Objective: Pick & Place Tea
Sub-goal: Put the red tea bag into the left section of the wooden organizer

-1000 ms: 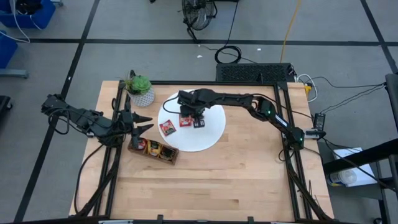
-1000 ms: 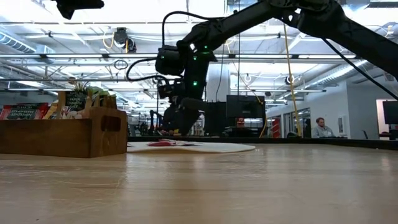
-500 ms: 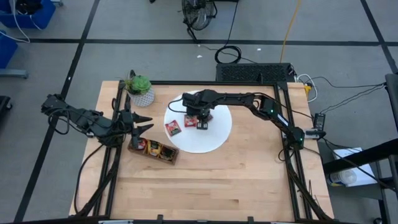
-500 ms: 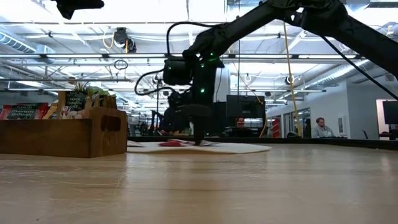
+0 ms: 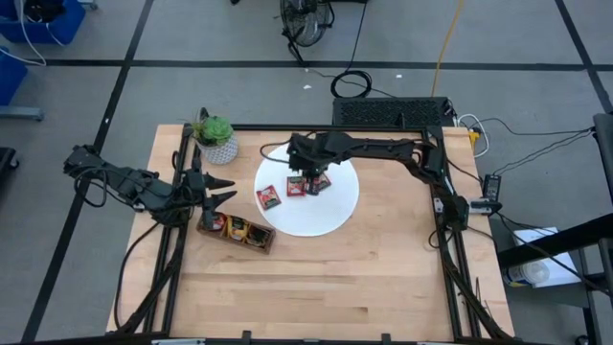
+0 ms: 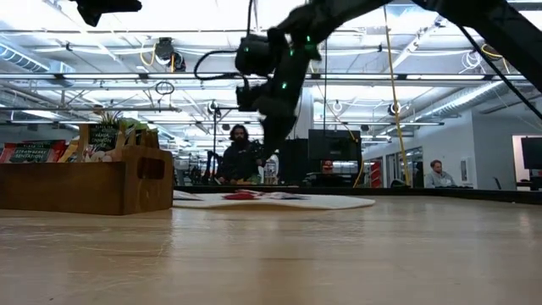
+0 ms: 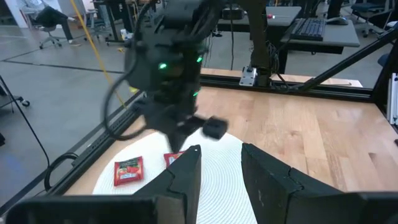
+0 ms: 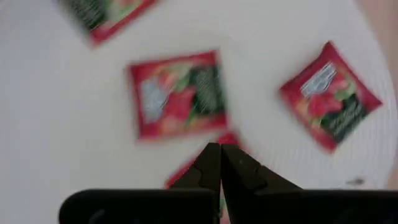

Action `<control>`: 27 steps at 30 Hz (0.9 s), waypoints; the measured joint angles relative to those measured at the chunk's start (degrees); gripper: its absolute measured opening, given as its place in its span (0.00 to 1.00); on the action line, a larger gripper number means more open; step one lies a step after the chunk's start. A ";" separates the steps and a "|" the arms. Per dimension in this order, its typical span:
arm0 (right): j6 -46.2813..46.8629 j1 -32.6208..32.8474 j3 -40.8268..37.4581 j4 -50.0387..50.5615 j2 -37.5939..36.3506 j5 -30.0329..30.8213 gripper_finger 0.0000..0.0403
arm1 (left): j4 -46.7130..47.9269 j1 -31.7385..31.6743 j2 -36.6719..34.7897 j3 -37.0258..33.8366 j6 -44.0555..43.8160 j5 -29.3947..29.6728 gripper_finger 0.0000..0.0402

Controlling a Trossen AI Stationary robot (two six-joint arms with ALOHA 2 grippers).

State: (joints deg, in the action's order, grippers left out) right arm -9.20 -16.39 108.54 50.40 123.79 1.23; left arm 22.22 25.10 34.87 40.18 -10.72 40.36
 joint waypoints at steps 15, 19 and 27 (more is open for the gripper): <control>10.61 -10.24 -12.45 -6.11 0.99 -16.02 0.00 | 0.02 0.01 0.00 0.00 -0.02 -0.01 0.30; 10.19 -9.76 -12.51 0.19 0.32 -18.45 0.00 | 0.01 -0.02 0.00 0.00 0.00 0.01 0.30; 3.74 -6.63 -12.51 3.89 -3.89 -28.14 0.00 | 0.00 -0.01 0.00 0.00 0.00 0.01 0.30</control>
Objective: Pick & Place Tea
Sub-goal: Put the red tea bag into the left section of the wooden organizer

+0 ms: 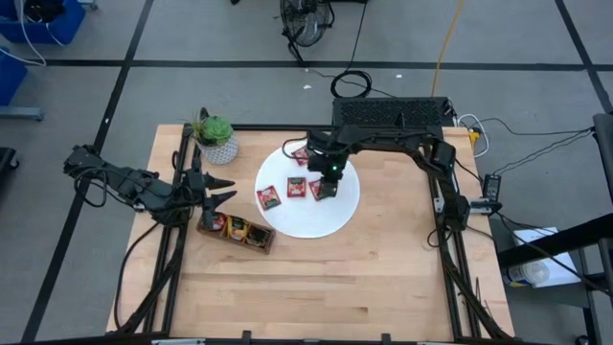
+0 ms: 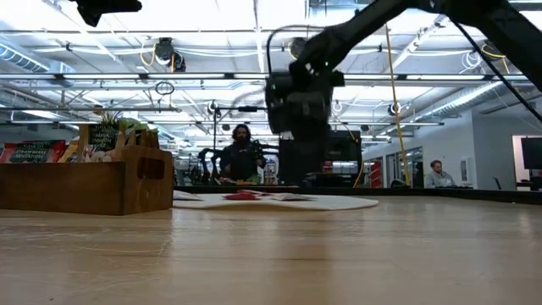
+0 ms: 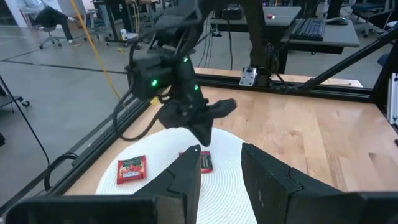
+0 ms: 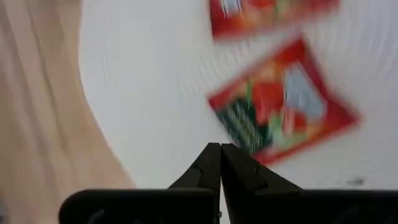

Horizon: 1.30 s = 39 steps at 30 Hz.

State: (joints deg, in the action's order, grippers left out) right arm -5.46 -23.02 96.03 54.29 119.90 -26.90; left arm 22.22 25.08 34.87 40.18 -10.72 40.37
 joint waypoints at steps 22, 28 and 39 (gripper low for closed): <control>-15.82 2.97 0.06 -13.22 5.28 16.55 0.58 | 0.00 0.01 0.00 0.02 0.00 0.01 0.30; -17.28 2.81 0.22 -11.31 5.61 16.50 0.55 | 0.00 0.00 0.00 0.02 0.00 -0.01 0.30; -16.26 2.77 0.02 -5.56 3.37 16.51 0.36 | 0.00 0.02 0.00 0.02 0.00 -0.01 0.30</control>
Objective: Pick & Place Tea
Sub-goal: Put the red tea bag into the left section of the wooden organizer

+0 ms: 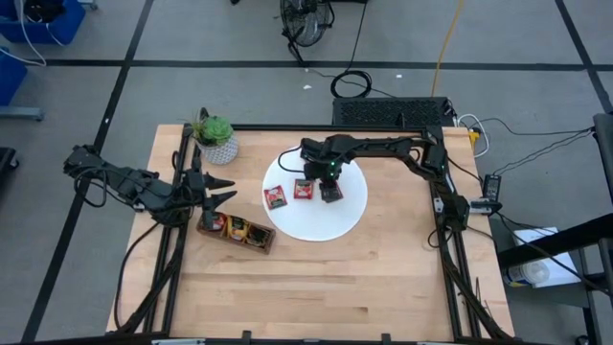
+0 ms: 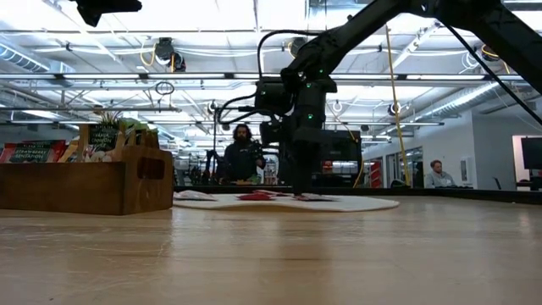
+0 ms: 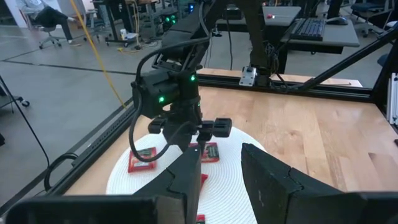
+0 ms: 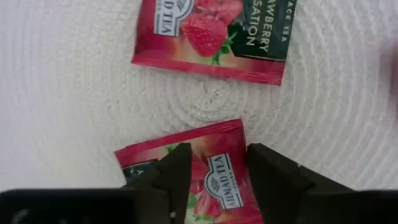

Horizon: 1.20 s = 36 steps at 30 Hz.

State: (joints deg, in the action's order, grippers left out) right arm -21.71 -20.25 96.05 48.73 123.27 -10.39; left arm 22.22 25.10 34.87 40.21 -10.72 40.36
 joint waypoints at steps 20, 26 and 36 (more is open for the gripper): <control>3.01 0.11 0.03 0.91 -0.69 8.99 0.08 | 0.00 0.00 0.00 0.00 0.00 0.02 0.30; 7.03 0.09 0.09 4.18 -1.31 5.04 0.34 | 0.00 -0.02 0.00 0.00 0.00 0.02 0.30; 10.61 0.46 -5.38 1.25 -1.65 1.41 0.68 | 0.00 -0.01 0.00 0.00 0.00 0.02 0.30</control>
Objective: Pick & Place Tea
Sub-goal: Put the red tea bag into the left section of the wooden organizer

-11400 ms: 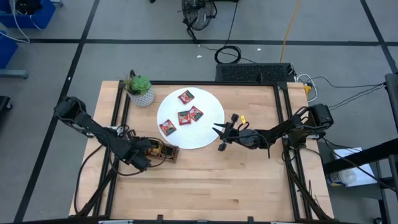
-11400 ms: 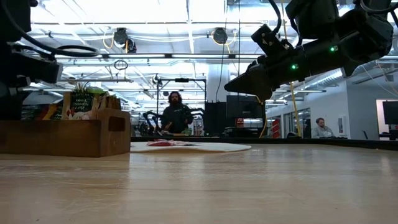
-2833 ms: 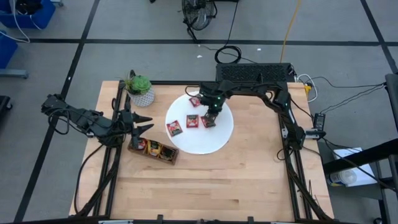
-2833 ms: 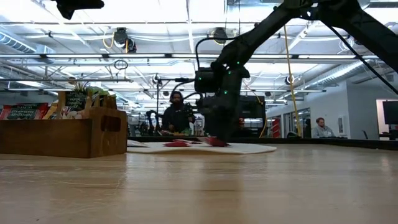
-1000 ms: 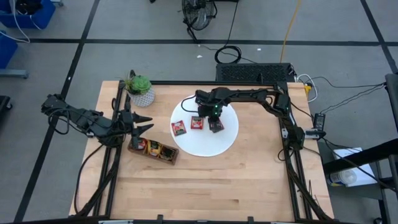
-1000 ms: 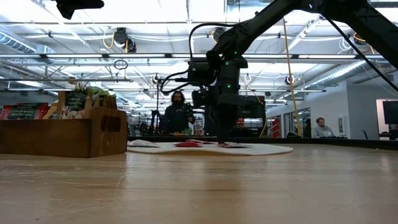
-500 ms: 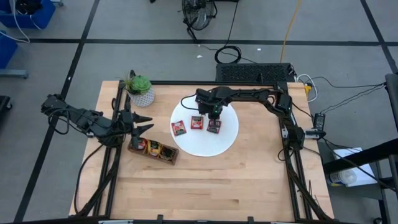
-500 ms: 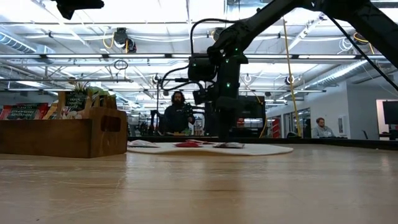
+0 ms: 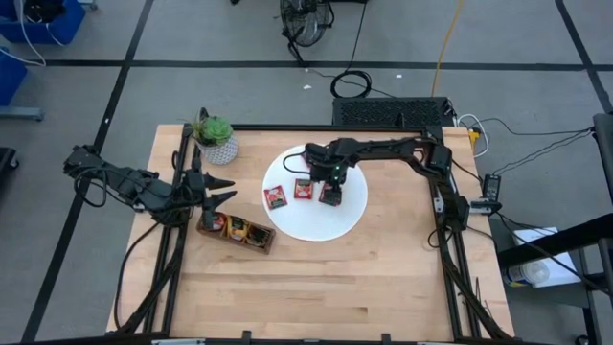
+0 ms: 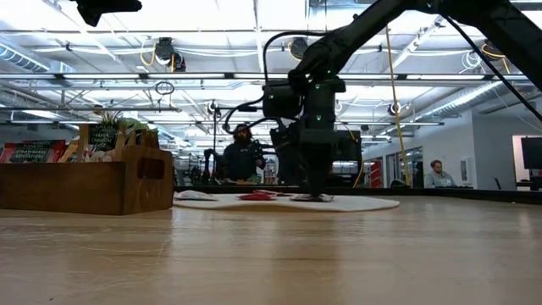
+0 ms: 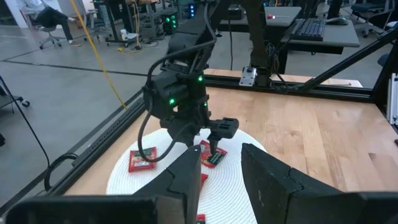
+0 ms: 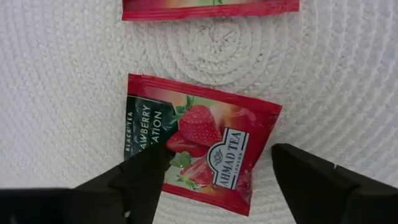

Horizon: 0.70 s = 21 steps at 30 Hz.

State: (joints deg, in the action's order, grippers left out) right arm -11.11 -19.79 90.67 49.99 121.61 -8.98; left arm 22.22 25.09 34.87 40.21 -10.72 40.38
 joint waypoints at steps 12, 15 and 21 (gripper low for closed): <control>-0.87 -0.02 -2.84 -2.25 -0.19 0.52 0.45 | 0.00 0.00 0.00 0.00 0.00 0.00 0.30; -1.46 -0.07 -2.88 -2.31 -0.14 0.57 0.33 | 0.00 -0.01 0.00 0.00 0.00 -0.02 0.30; -2.40 -0.05 -2.93 -3.14 -0.18 -0.30 0.07 | 0.00 0.01 0.00 0.00 0.00 0.00 0.30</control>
State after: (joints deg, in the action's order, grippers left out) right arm -13.51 -19.84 87.74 46.85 121.43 -9.28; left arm 22.22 25.10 34.87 40.21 -10.72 40.38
